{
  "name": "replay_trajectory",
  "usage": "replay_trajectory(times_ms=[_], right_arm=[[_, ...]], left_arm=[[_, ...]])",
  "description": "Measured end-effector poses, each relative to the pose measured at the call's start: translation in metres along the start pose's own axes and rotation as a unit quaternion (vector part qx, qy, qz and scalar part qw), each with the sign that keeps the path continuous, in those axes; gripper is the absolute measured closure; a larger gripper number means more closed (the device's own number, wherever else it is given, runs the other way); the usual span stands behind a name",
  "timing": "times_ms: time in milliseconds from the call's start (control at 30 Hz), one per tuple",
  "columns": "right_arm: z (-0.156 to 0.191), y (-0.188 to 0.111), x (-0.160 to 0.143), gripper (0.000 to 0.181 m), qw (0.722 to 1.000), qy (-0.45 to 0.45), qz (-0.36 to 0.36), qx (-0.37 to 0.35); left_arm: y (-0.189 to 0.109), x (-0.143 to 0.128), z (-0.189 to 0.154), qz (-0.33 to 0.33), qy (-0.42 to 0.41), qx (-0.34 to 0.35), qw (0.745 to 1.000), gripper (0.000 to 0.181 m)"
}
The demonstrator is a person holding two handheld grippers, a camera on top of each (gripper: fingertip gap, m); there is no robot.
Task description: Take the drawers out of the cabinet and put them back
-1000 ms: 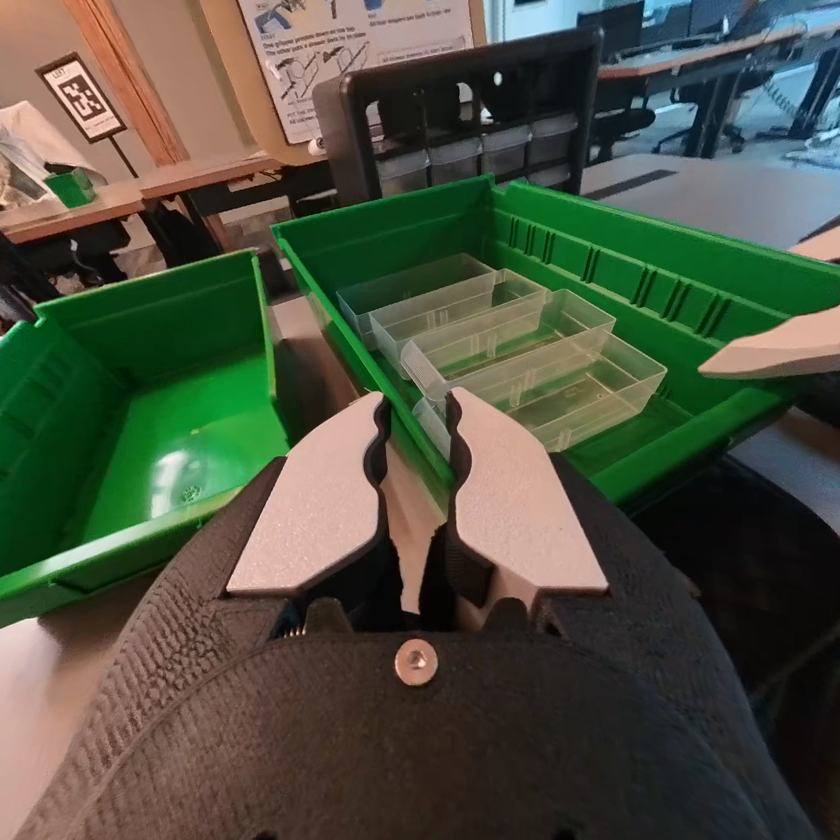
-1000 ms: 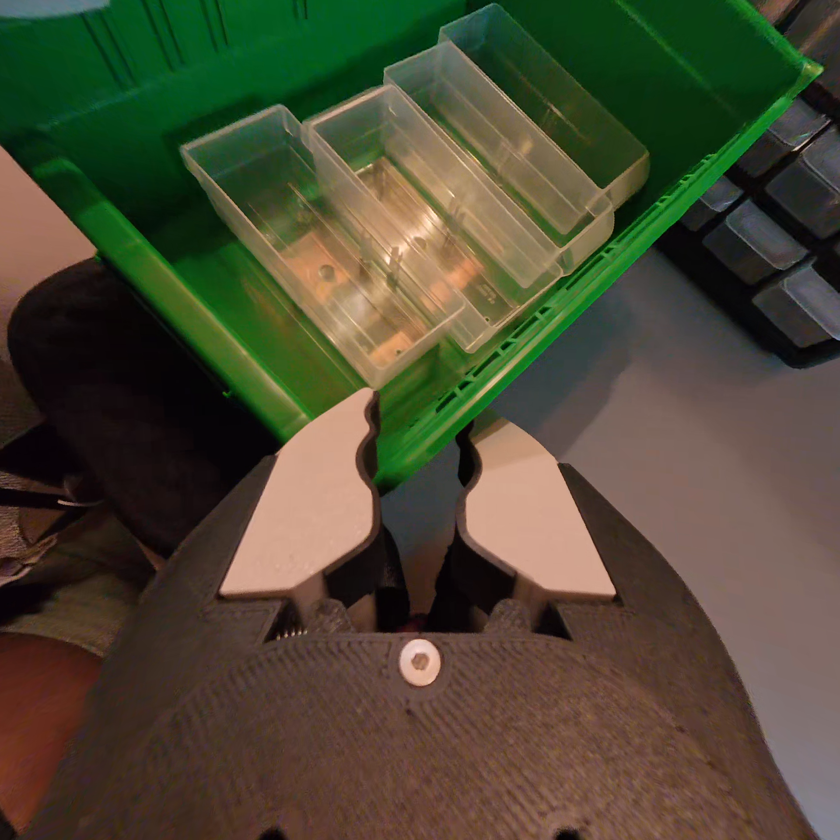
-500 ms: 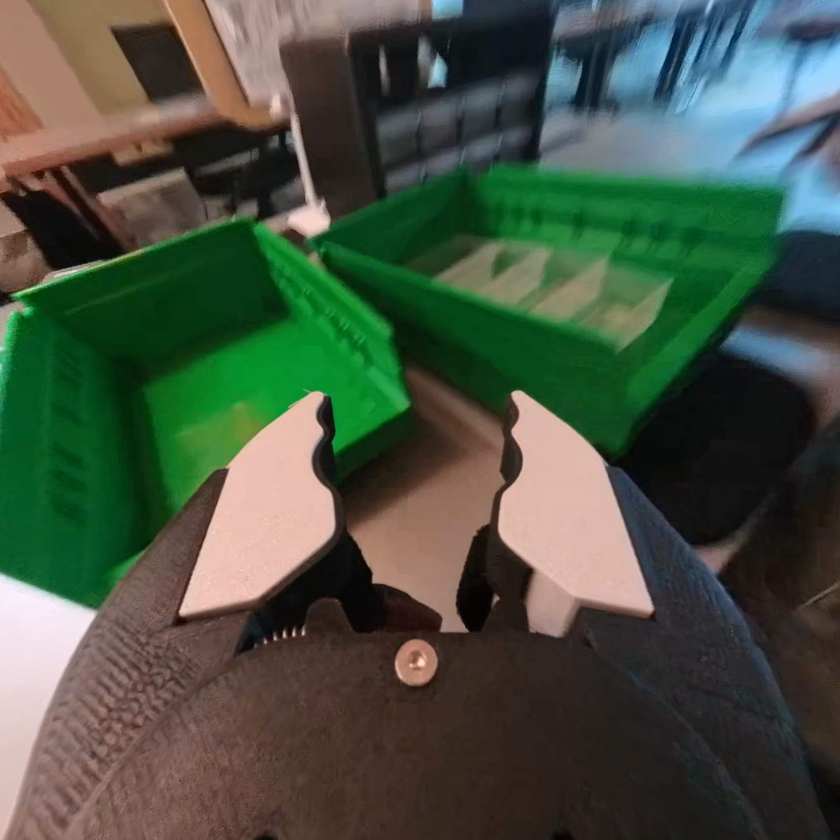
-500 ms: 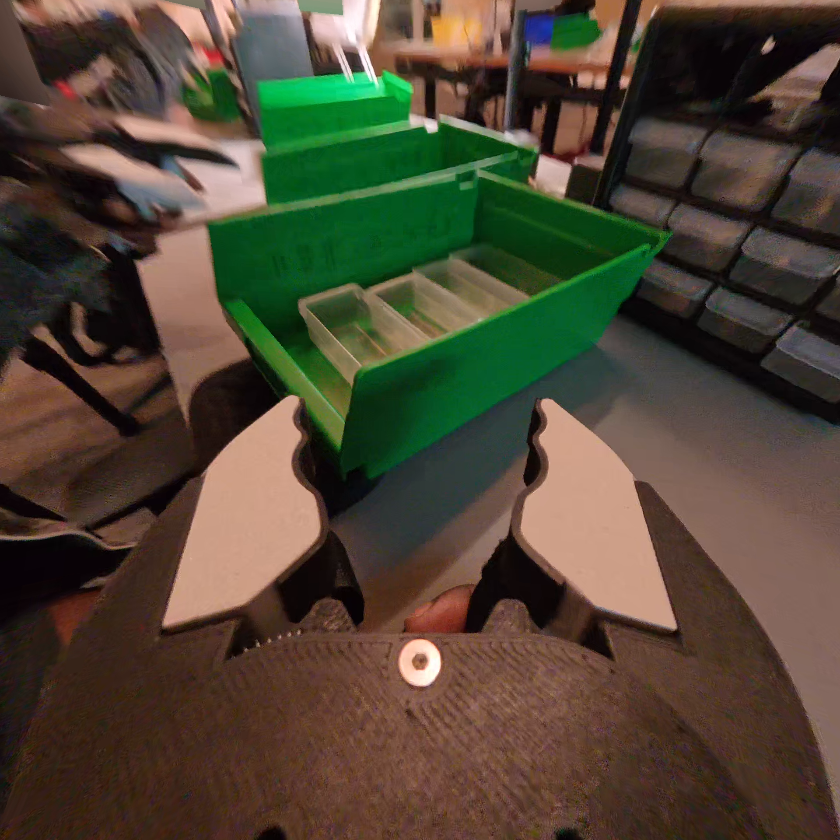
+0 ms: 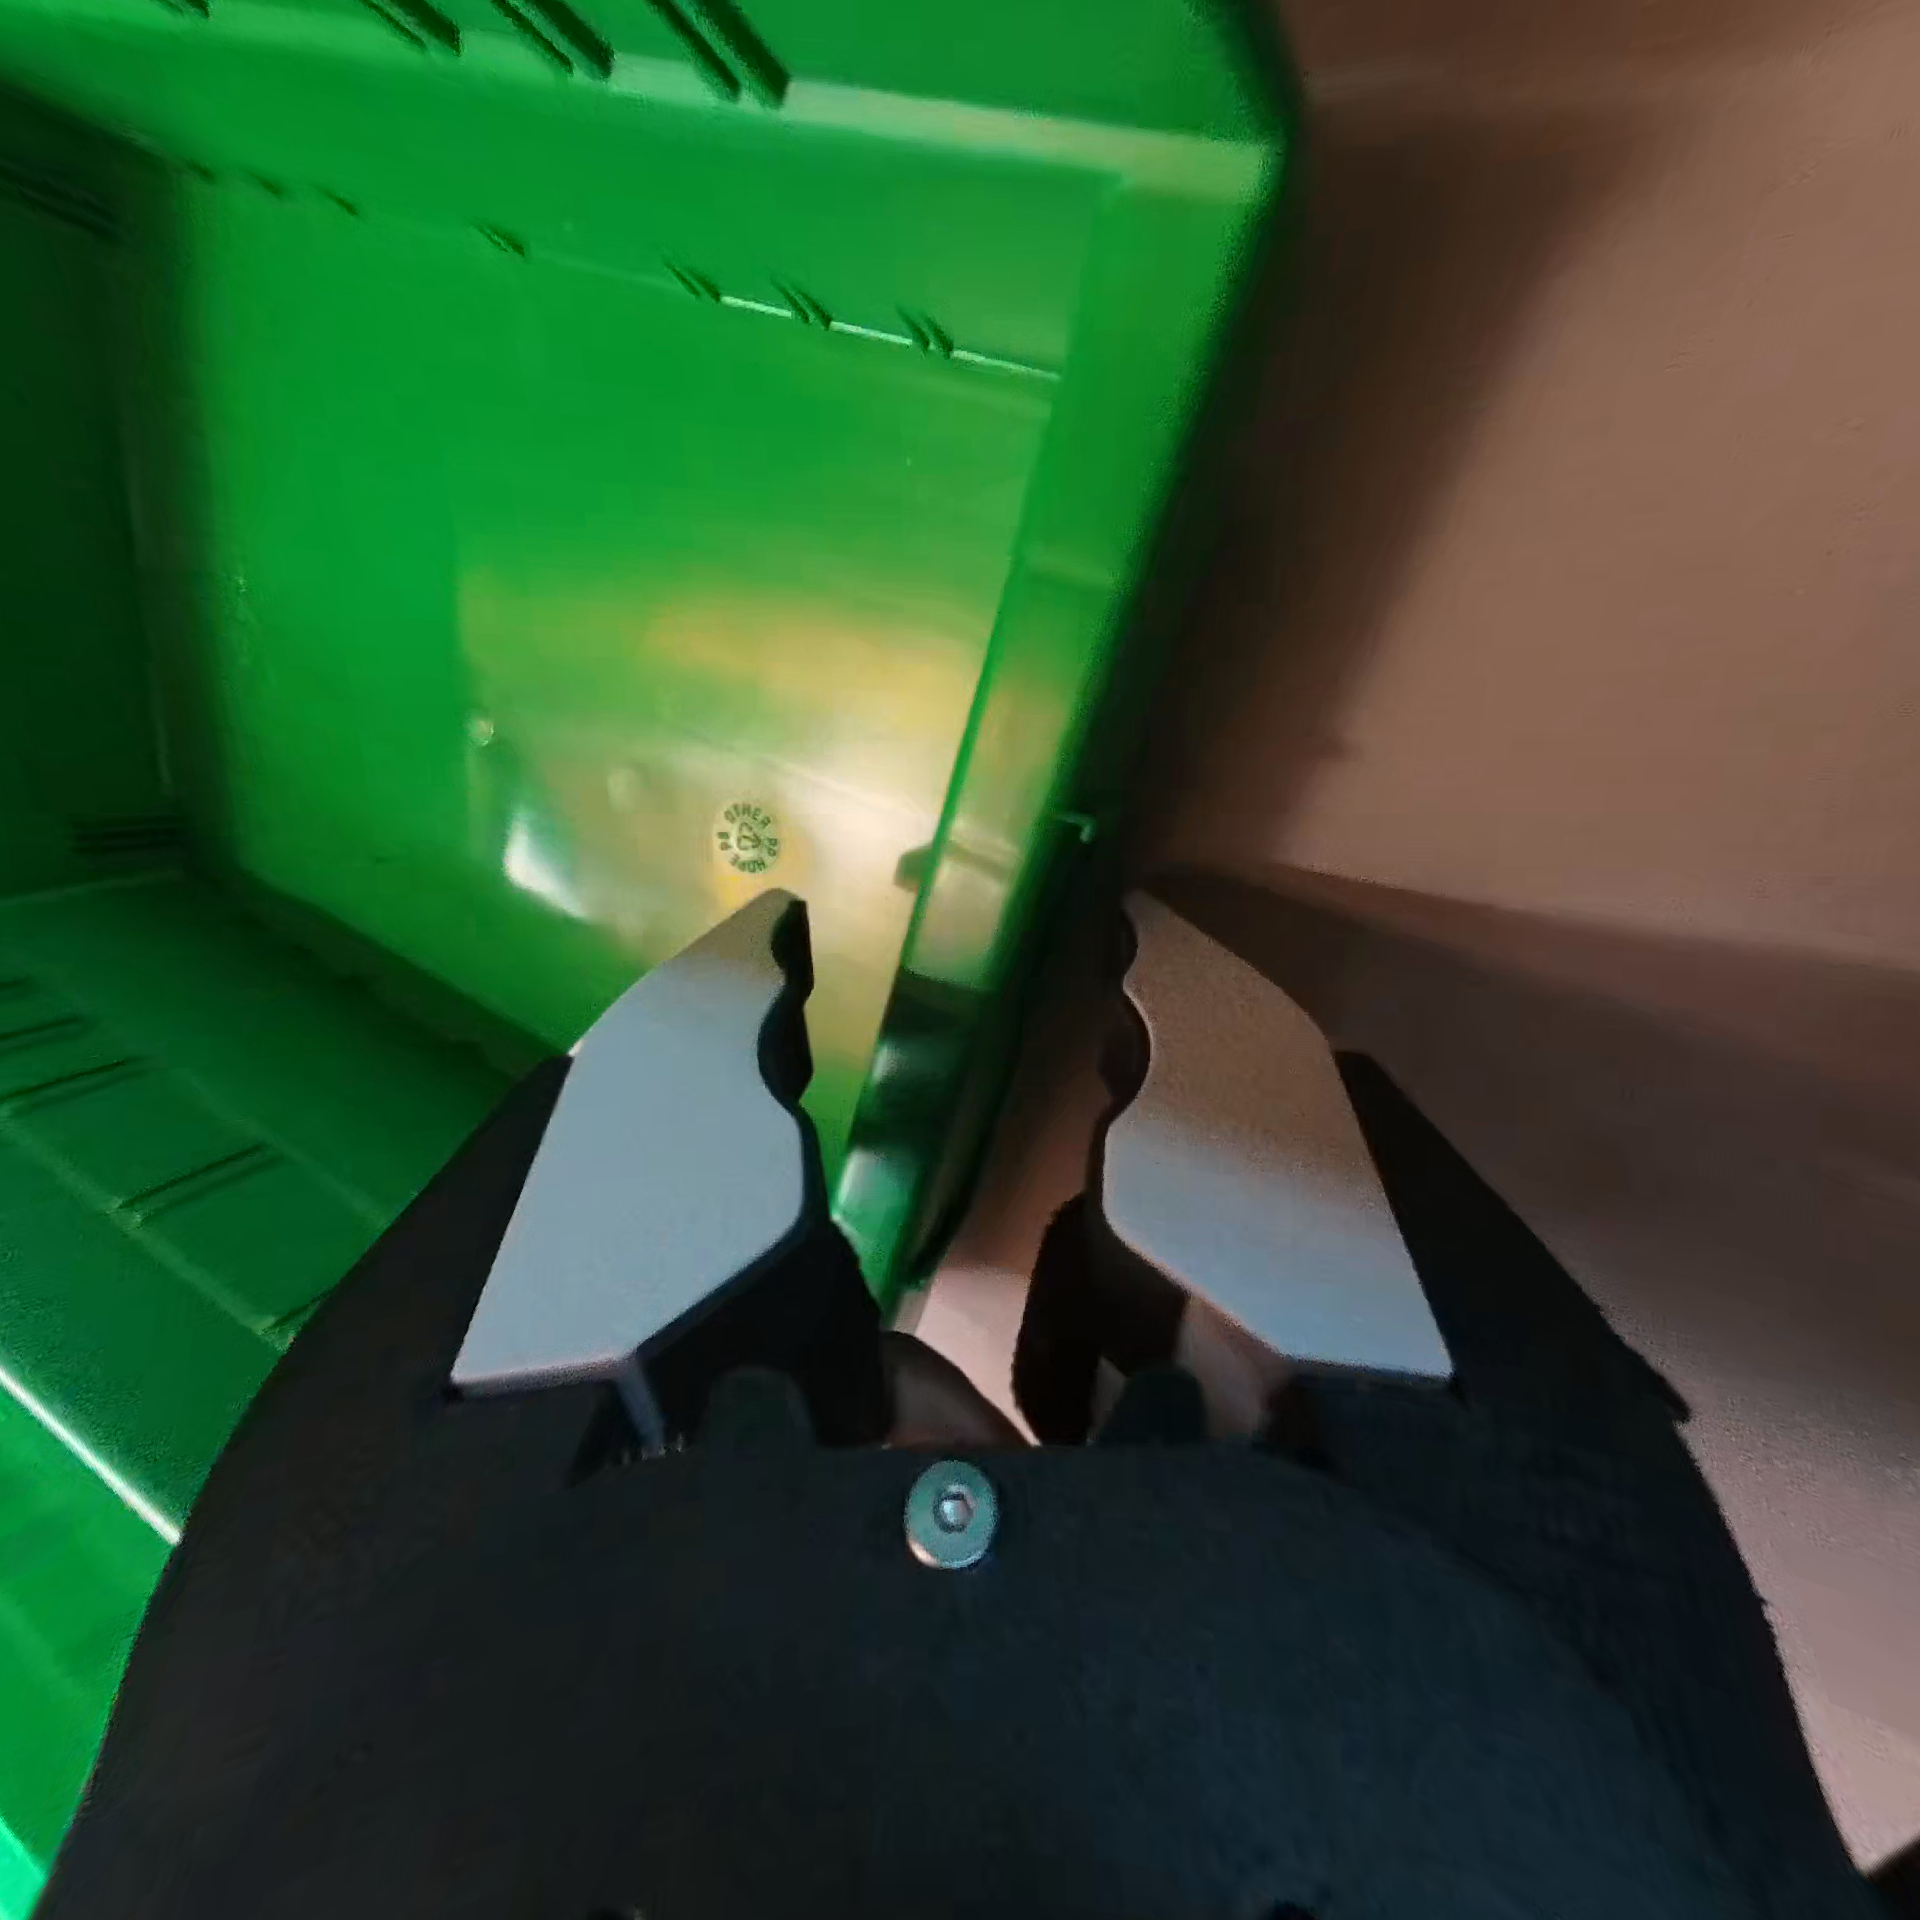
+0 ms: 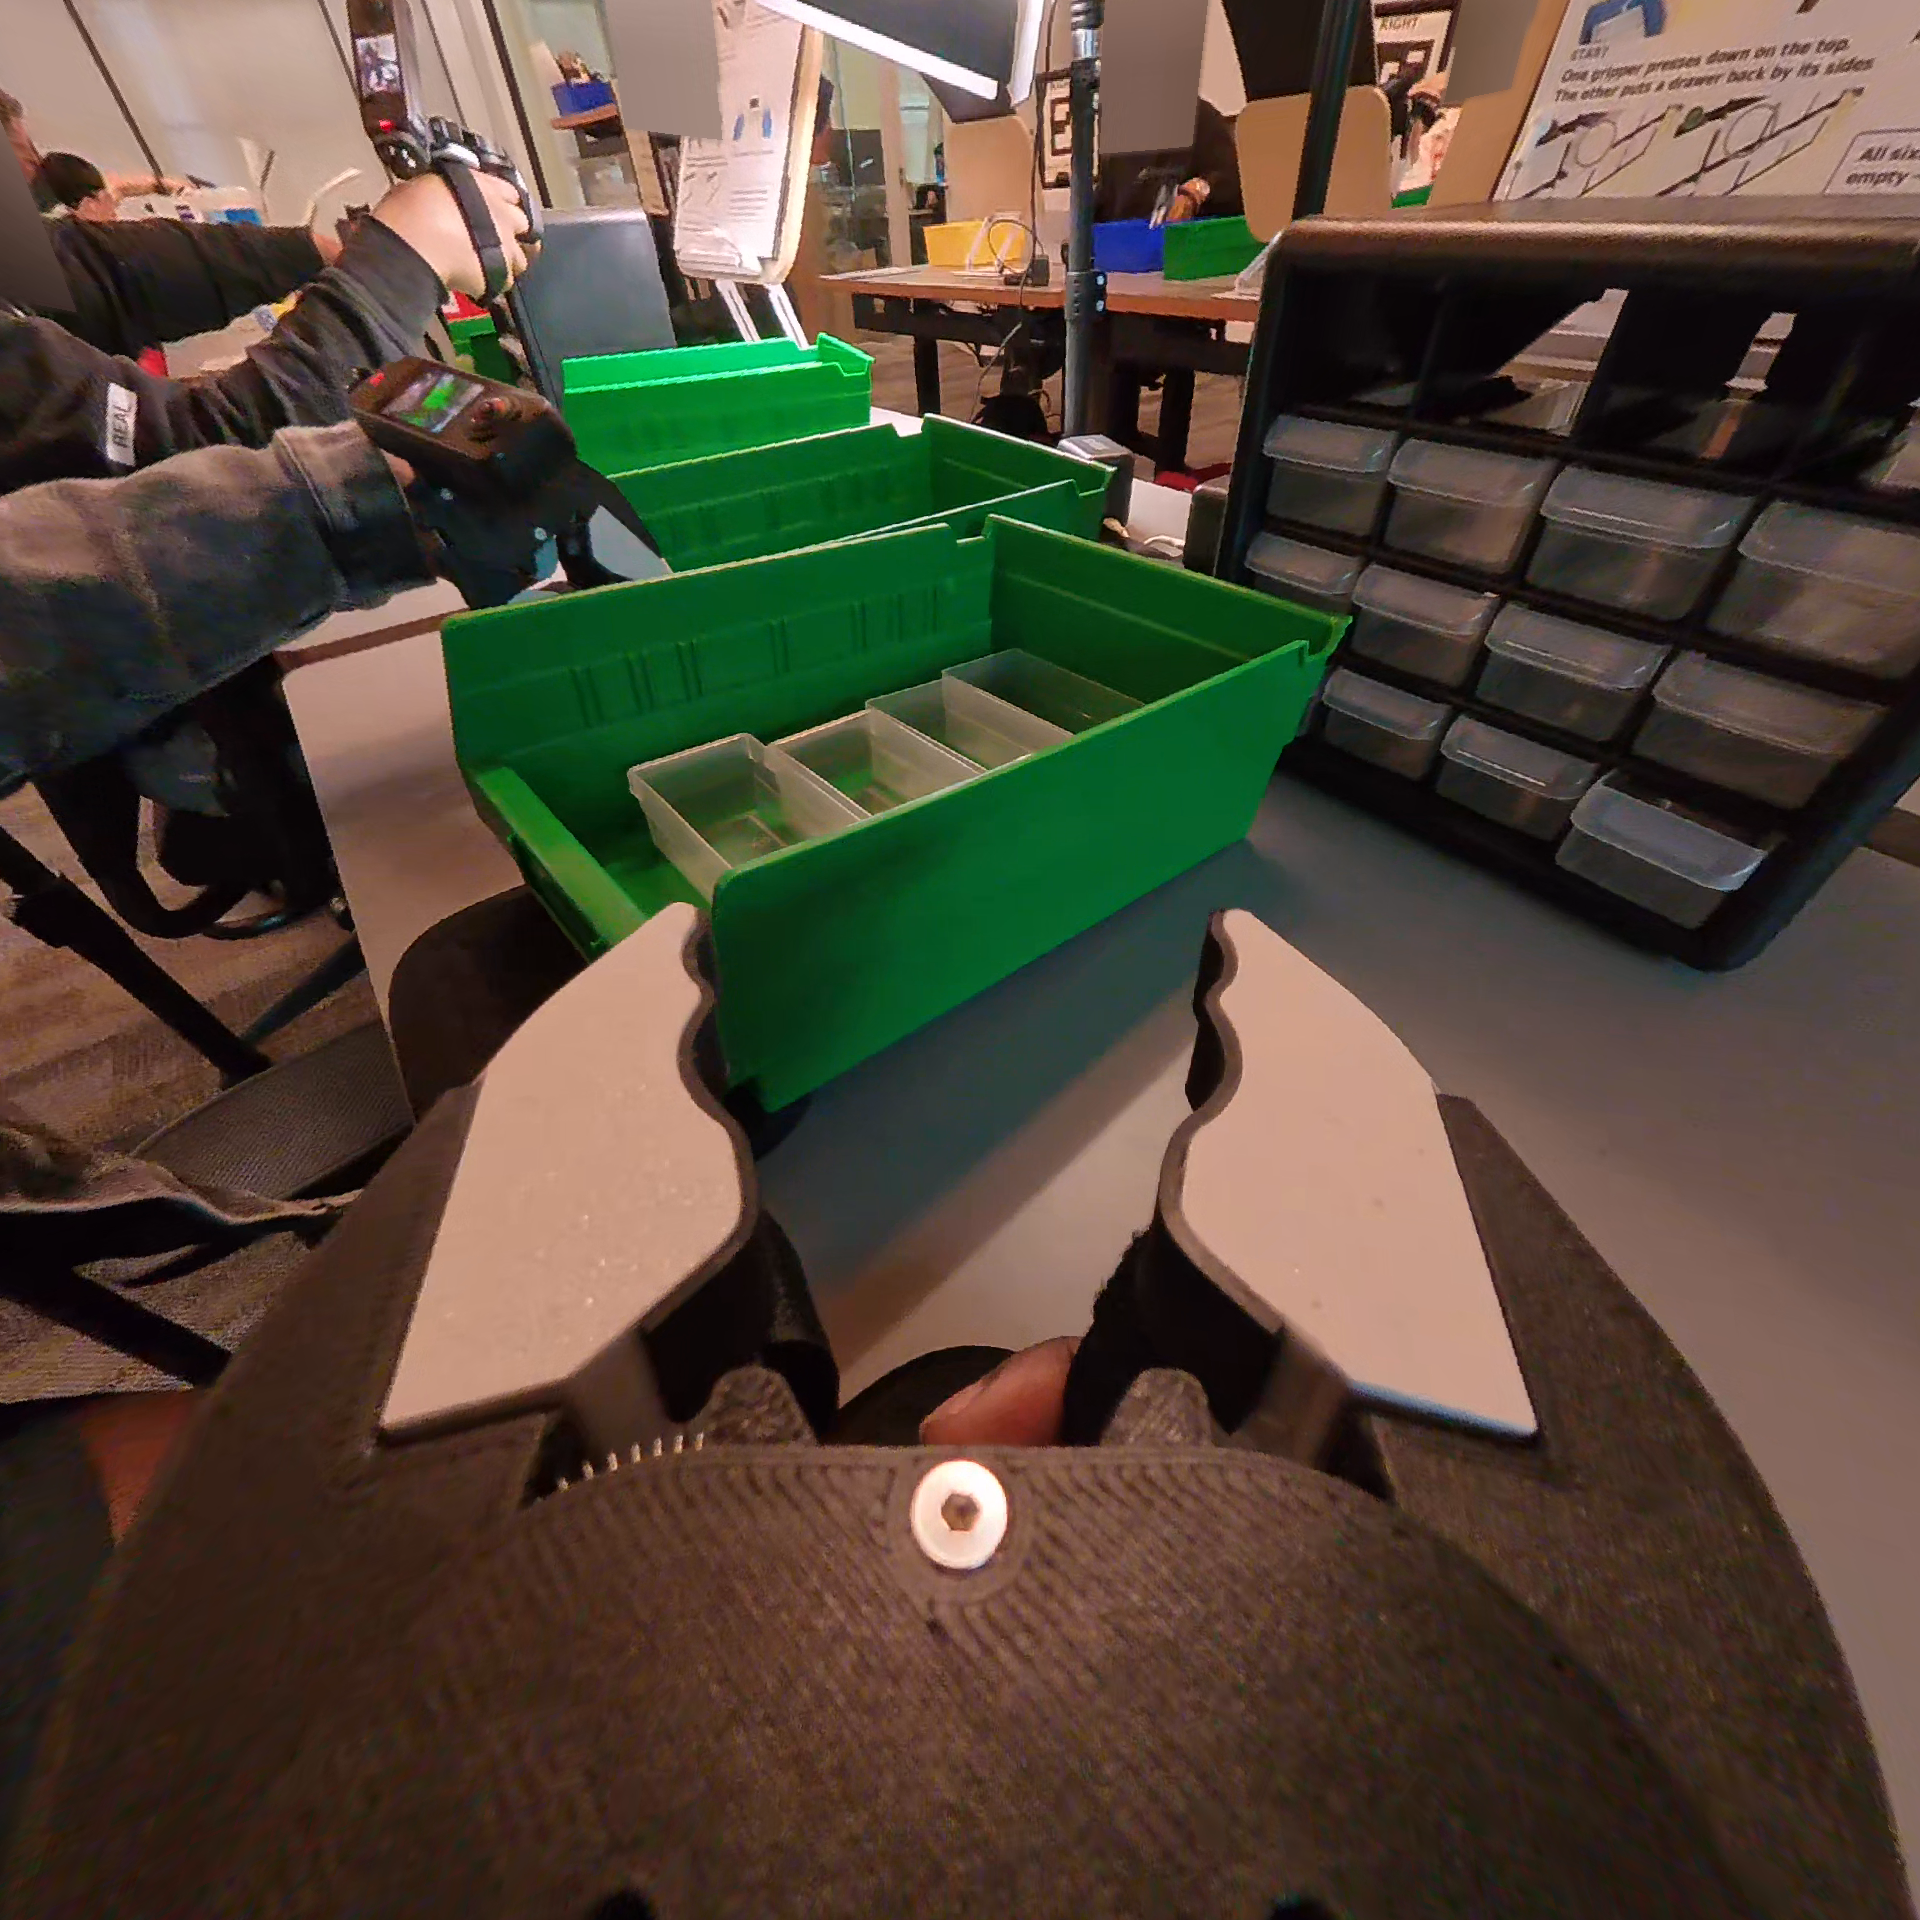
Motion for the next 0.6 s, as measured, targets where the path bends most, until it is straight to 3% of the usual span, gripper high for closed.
replay_trajectory(times_ms=[133,233,367,500,600], right_arm=[[0.0,0.002,-0.002,0.093,1.0,-0.002,0.002,0.0],[0.001,0.002,-0.002,0.094,1.0,-0.009,0.003,0.001],[-0.002,0.001,-0.004,0.097,1.0,-0.017,0.006,-0.009],[-0.005,-0.001,-0.004,0.099,1.0,-0.012,-0.001,-0.013],[-0.006,-0.002,-0.004,0.101,1.0,-0.014,-0.001,-0.02]], left_arm=[[0.003,0.002,0.002,0.024,0.018,-0.06,0.998,0.147],[0.004,0.006,0.003,0.071,0.053,-0.055,0.995,0.15],[0.006,0.011,-0.001,0.113,0.139,0.093,0.98,0.152],[0.006,0.009,-0.006,0.133,0.149,0.214,0.956,0.152],[0.005,0.006,-0.009,0.143,0.126,0.257,0.947,0.15]])
Point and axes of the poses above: each gripper's, where its closed fingertips meet, y out along the fingers, x out of its top, z = x × y across the jaws, the point moved 8 cm from there along -y, back along the fingers, and after that the axes turned 3 degrees about x, right-handed, at the moved point
